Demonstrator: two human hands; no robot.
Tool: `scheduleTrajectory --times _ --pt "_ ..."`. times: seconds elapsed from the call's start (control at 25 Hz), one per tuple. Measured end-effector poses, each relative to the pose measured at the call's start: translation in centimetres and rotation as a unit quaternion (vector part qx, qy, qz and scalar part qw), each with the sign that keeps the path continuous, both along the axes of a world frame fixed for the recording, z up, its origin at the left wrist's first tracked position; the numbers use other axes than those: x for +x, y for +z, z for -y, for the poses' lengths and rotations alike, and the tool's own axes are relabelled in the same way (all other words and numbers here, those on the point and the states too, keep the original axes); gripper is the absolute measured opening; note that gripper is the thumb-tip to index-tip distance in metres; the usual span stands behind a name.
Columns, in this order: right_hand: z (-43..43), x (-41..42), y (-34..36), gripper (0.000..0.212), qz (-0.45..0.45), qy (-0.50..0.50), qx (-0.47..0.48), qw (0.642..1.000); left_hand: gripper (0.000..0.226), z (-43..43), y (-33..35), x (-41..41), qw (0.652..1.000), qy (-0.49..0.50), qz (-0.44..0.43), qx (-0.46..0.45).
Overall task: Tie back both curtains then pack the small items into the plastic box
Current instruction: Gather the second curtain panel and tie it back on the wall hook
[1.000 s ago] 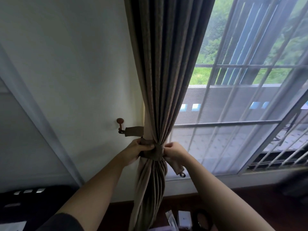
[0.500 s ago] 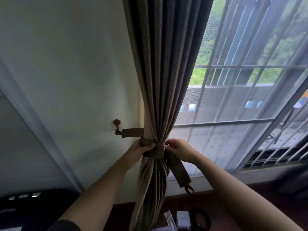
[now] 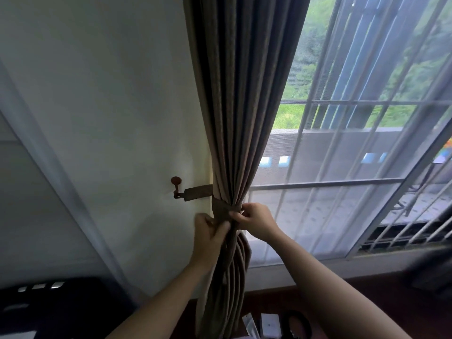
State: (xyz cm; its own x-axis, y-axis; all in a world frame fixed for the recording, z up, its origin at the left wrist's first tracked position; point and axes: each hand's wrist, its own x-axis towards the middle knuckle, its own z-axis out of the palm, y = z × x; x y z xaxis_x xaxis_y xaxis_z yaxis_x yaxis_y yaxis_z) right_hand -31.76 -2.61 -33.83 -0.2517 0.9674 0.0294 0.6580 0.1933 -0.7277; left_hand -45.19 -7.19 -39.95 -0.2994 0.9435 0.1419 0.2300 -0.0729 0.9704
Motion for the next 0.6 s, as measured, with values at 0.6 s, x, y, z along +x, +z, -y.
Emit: scheduleTrajectory --times 0.6 --pt "0.6 -4.2 1.4 0.035 0.045 0.000 0.030 0.999 0.018 1.2 6.5 -10.0 0.899 -0.198 -0.383 -0.077"
